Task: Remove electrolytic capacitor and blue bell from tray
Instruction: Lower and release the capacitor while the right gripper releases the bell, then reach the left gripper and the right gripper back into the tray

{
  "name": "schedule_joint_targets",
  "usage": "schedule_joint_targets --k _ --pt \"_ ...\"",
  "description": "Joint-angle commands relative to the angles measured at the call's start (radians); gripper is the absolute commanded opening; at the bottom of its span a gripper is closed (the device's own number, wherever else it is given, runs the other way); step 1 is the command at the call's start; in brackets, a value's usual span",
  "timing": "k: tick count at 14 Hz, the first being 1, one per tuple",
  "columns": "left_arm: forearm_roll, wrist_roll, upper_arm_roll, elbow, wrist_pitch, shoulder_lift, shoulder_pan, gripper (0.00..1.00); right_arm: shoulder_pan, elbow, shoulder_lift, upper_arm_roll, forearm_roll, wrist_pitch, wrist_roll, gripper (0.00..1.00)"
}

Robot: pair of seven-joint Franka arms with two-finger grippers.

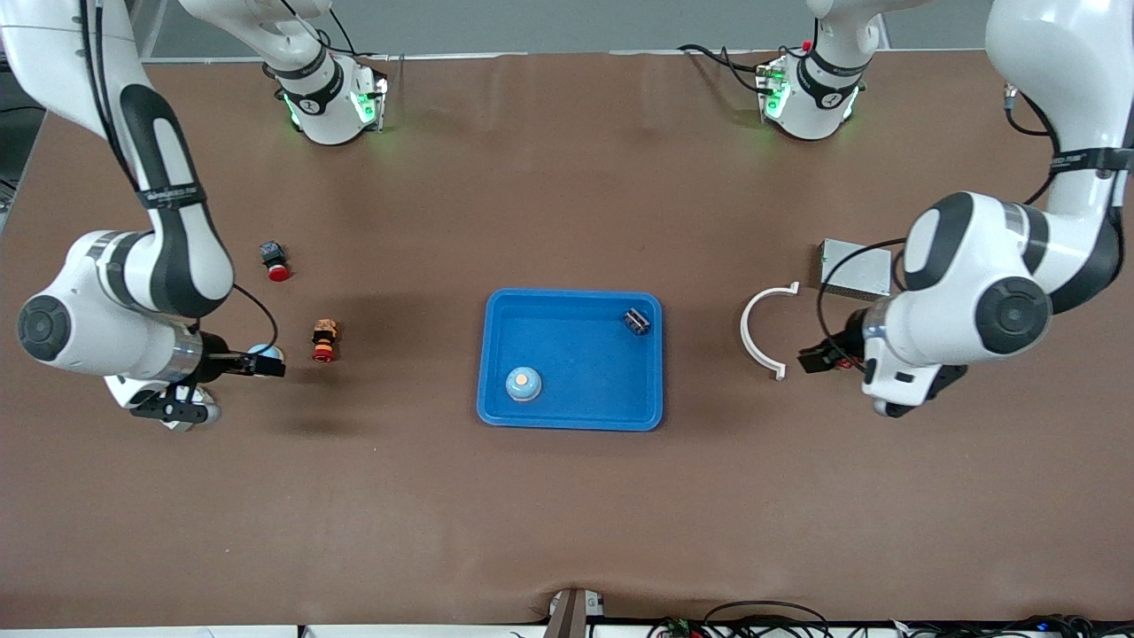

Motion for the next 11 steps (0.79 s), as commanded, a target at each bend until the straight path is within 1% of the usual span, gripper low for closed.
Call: schedule_joint_targets --k 1,5,6,8,11 --pt "-0.009 -0.117 -0.024 0.049 -0.016 0.031 -0.058 1.0 0.105 0.006 -0.026 -0.001 -0.015 -0.02 0.223 1.0" --pt "-0.002 -0.274 -0.018 0.091 0.013 0.093 -0.193 1.0 0.275 0.049 -0.022 -0.001 -0.016 -0.027 0.534 1.0" --pt "0.0 -0.31 -0.016 0.097 0.031 0.108 -0.221 1.0 0.314 0.051 -0.02 -0.001 -0.016 -0.017 0.599 1.0" --pt "0.015 -0.376 -0.016 0.095 0.077 0.128 -0.264 1.0 0.377 0.087 -0.006 -0.001 -0.015 -0.009 0.709 1.0" --pt "0.07 -0.465 -0.016 0.095 0.138 0.188 -0.318 1.0 0.447 0.129 0.052 -0.001 -0.011 0.054 0.838 1.0"
